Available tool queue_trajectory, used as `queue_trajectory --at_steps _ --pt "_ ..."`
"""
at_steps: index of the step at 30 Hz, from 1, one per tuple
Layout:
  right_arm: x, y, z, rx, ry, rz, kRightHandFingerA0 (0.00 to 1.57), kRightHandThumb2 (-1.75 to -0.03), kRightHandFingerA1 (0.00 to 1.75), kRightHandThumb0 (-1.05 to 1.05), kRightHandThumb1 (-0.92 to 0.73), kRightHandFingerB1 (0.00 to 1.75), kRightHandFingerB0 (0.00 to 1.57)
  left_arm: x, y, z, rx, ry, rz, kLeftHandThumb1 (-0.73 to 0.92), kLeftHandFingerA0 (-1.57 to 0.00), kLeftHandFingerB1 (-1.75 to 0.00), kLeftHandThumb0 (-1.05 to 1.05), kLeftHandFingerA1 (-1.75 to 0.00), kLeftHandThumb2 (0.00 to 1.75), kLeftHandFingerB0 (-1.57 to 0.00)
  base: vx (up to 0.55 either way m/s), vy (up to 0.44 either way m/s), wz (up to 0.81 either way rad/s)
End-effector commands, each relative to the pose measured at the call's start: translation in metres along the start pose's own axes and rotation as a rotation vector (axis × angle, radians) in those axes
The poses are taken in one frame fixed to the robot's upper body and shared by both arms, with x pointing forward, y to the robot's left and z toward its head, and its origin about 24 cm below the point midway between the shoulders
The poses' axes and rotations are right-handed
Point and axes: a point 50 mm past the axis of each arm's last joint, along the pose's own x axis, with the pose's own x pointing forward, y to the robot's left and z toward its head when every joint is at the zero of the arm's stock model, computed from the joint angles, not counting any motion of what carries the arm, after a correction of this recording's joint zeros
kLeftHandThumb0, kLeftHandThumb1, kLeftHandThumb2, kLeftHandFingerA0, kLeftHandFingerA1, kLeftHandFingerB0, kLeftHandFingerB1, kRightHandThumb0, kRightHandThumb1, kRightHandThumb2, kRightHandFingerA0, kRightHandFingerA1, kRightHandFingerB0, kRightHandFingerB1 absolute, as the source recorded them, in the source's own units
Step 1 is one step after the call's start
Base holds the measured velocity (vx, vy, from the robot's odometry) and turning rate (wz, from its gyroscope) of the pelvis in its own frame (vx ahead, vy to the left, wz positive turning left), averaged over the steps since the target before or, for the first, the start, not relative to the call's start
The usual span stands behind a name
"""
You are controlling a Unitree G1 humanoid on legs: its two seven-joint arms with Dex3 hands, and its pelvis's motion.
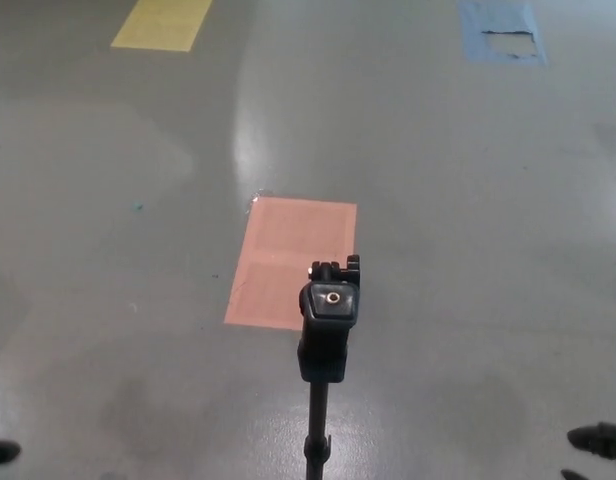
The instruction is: The robot uses its left hand to grab the top of a phone stand kept on the floor and rotates it anti-clockwise
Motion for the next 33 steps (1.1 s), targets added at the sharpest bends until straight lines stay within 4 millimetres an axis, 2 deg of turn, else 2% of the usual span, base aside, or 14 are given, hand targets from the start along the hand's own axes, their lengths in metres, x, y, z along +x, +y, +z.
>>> queue_trajectory --at_steps 1,4,5,6,11,12,16,17,22,23,24,25,27,33 --pt "-0.003 -0.006 -0.01 -0.04 0.031 0.052 0.37 -0.82 0.48 -0.5 -0.7 0.35 0.08 -0.002 -0.002 0.01 0.025 -0.136 -0.025 0.53 -0.31 -0.36 -0.51 -0.42 0.71 -0.19 0.0 0.0 0.0" --pt "-0.002 -0.006 -0.01 -0.057 0.043 0.055 0.35 -0.82 0.47 -0.5 -0.7 0.34 0.08 -0.008 -0.007 0.042 0.006 -0.365 -0.015 0.48 -0.24 -0.35 -0.48 -0.4 0.69 -0.14 0.0 0.0 0.0" --pt "-0.002 -0.006 -0.01 -0.057 0.043 0.055 0.35 -0.82 0.47 -0.5 -0.7 0.34 0.08 -0.008 -0.007 0.042 0.006 -0.365 -0.015 0.48 -0.24 -0.35 -0.48 -0.4 0.69 -0.14 0.0 0.0 0.0" --pt "-0.002 -0.006 -0.011 -0.049 0.036 0.052 0.42 -0.82 0.49 -0.51 -0.7 0.35 0.08 -0.017 -0.006 0.065 0.014 -0.491 -0.01 0.39 -0.1 -0.5 -0.24 -0.51 0.92 -0.09 0.0 0.0 0.0" --pt "-0.003 -0.006 -0.012 -0.038 0.036 0.05 0.42 -0.81 0.49 -0.5 -0.7 0.35 0.08 -0.039 -0.007 0.098 0.049 -0.69 -0.007 0.38 -0.13 -0.5 -0.22 -0.51 0.91 -0.1 0.0 0.0 0.0" --pt "-0.003 -0.006 -0.012 -0.042 0.036 0.05 0.43 -0.81 0.5 -0.5 -0.7 0.35 0.08 -0.045 -0.007 0.106 0.07 -0.735 -0.006 0.52 -0.31 -0.3 -0.39 -0.36 0.56 -0.25 0.0 0.0 0.0" --pt "-0.003 -0.007 -0.011 -0.051 0.038 0.047 0.42 -0.82 0.49 -0.5 -0.7 0.35 0.09 -0.066 -0.007 0.129 0.109 -0.875 -0.007 0.45 -0.29 -0.35 -0.44 -0.42 0.63 -0.24 0.0 0.0 0.0" --pt "-0.002 -0.008 -0.01 -0.051 0.039 0.044 0.39 -0.82 0.49 -0.51 -0.69 0.35 0.09 -0.088 -0.006 0.152 0.145 -1.01 -0.031 0.43 -0.26 -0.34 -0.47 -0.41 0.64 -0.17 0.0 0.0 0.0" --pt "-0.002 -0.009 -0.009 -0.052 0.035 0.042 0.39 -0.82 0.48 -0.5 -0.7 0.35 0.09 -0.12 -0.005 0.18 0.217 -1.167 -0.057 0.4 -0.2 -0.33 -0.54 -0.4 0.65 -0.09 0.0 0.0 0.0" --pt "-0.002 -0.009 -0.009 -0.056 0.033 0.043 0.39 -0.81 0.48 -0.49 -0.7 0.35 0.08 -0.133 -0.006 0.191 0.24 -1.235 -0.069 0.27 0.0 -0.48 -0.3 -0.48 0.84 0.0 0.0 0.0 0.0" --pt "-0.003 -0.009 -0.009 -0.058 0.031 0.043 0.39 -0.81 0.48 -0.49 -0.7 0.35 0.08 -0.138 -0.006 0.195 0.248 -1.264 -0.075 0.27 0.0 -0.48 -0.3 -0.48 0.84 0.0 0.0 0.0 0.0" --pt "-0.003 -0.009 -0.01 -0.058 0.031 0.044 0.4 -0.81 0.48 -0.49 -0.7 0.35 0.08 -0.147 -0.006 0.202 0.265 -1.308 -0.081 0.41 -0.09 -0.26 -0.63 -0.35 0.67 -0.06 0.0 0.0 0.0" --pt "-0.003 -0.009 -0.01 -0.062 0.033 0.043 0.41 -0.81 0.48 -0.5 -0.7 0.35 0.09 -0.161 -0.008 0.213 0.279 -1.373 -0.095 0.41 -0.12 -0.17 -0.59 -0.28 0.67 -0.12 0.0 0.0 0.0" --pt "-0.002 -0.009 -0.008 -0.068 0.032 0.046 0.39 -0.81 0.48 -0.49 -0.7 0.35 0.09 -0.186 -0.015 0.234 0.3 -1.495 -0.118 0.37 -0.06 -0.21 -0.52 -0.24 0.74 -0.05 0.0 0.0 0.0"
